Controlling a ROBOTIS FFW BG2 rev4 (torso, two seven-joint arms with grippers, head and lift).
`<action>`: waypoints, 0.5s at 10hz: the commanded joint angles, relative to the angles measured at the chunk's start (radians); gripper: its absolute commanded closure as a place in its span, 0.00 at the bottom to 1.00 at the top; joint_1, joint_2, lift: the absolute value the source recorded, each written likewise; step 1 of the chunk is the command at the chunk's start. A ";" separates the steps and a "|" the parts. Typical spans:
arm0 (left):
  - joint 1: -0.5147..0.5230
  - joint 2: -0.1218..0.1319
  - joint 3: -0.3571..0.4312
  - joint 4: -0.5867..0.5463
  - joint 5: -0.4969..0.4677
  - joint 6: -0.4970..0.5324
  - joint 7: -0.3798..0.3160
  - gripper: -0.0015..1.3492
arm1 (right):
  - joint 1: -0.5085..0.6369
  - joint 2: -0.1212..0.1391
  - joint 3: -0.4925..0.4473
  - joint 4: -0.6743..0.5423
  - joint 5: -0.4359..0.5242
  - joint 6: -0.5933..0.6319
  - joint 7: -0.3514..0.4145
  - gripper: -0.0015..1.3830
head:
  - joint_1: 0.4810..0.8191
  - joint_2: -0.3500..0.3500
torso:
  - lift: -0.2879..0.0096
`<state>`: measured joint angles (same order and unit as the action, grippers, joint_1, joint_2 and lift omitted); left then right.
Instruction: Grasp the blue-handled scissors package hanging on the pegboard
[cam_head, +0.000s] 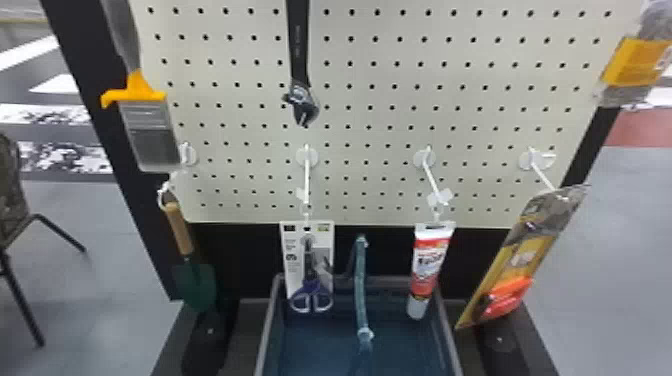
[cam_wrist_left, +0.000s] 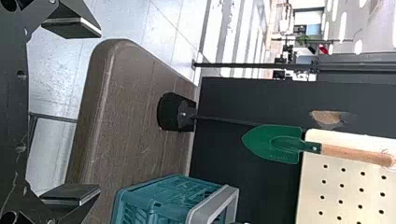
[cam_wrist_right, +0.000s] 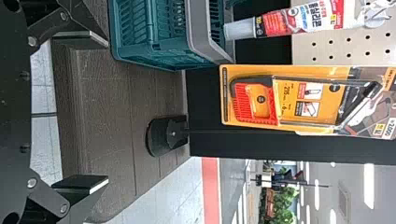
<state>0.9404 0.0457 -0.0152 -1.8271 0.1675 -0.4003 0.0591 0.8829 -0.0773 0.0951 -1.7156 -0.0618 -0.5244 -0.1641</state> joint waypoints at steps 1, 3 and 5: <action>-0.025 0.010 0.003 -0.005 0.006 0.008 -0.016 0.10 | 0.000 0.002 0.000 0.001 0.002 0.003 0.000 0.19 | 0.20 0.50 | 0.63; -0.051 0.020 0.012 -0.035 0.009 0.023 -0.048 0.10 | 0.005 0.002 0.000 0.001 0.003 0.011 0.008 0.19 | 0.20 0.50 | 0.63; -0.085 0.020 0.027 -0.098 0.024 0.089 -0.131 0.10 | 0.005 0.005 0.002 0.001 0.003 0.018 0.012 0.19 | 0.20 0.50 | 0.63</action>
<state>0.8675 0.0652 0.0070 -1.9032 0.1886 -0.3356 -0.0642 0.8874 -0.0729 0.0951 -1.7144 -0.0583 -0.5086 -0.1524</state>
